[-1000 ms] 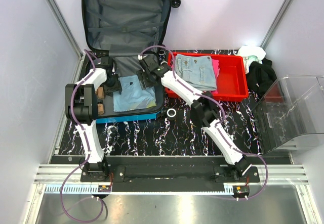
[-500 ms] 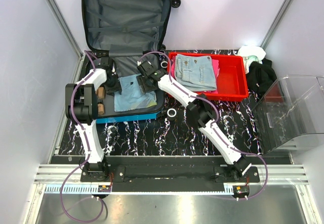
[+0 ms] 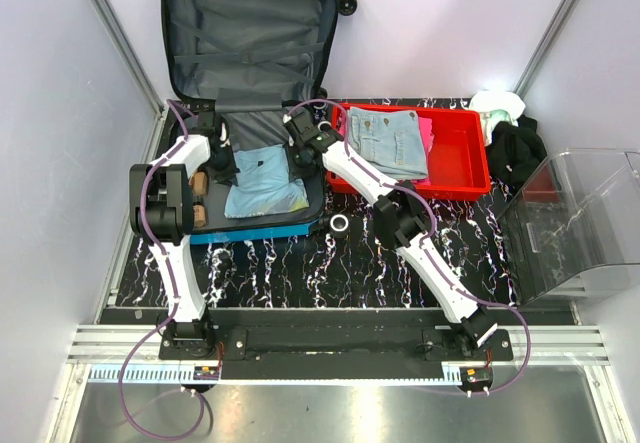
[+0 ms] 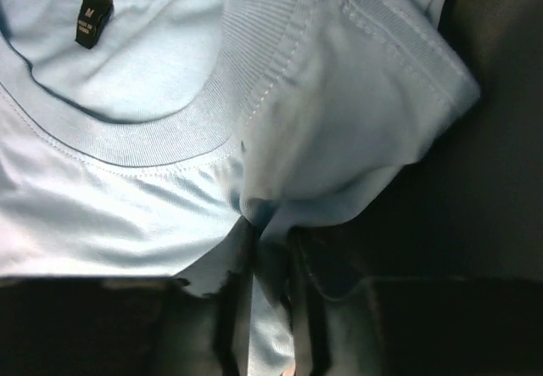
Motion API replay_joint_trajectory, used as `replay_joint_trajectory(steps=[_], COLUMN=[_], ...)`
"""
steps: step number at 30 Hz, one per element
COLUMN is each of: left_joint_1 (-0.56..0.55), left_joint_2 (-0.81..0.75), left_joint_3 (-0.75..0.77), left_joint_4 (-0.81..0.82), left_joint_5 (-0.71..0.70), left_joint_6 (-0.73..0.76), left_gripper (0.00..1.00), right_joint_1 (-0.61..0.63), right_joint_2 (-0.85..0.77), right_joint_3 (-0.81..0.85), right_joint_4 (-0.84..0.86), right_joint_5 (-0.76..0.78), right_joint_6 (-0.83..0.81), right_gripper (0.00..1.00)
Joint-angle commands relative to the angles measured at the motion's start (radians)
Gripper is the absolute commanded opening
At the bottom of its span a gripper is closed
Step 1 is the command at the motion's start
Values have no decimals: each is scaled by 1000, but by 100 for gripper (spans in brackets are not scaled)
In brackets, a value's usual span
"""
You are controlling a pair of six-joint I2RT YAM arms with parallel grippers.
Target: Open, take out, and arrange the luggage
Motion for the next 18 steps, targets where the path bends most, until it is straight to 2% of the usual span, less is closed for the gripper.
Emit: replay_joint_trajectory(steps=[1,2,6,18], left_joint_1=[2,2,2,2], left_joint_2=[-40,-56,-106,-167], left_joint_3=[25,27,56,214], left_joint_4=[35,26,6,-73], left_joint_5=[14,14,39,114], left_joint_6=[30,36,63,40], left_gripper=[0,0,0,0], right_joint_1=[-1,-1,-2,-47], right_joint_2=[-26,-37,-91,-282], right_joint_3=[13,19,65,71], right_joint_4=[-10,-5,15,89], right_joint_5=[-17,-19,-14,-4], right_joint_6=[5,3,0,-27], right_gripper=[19,12,0,0])
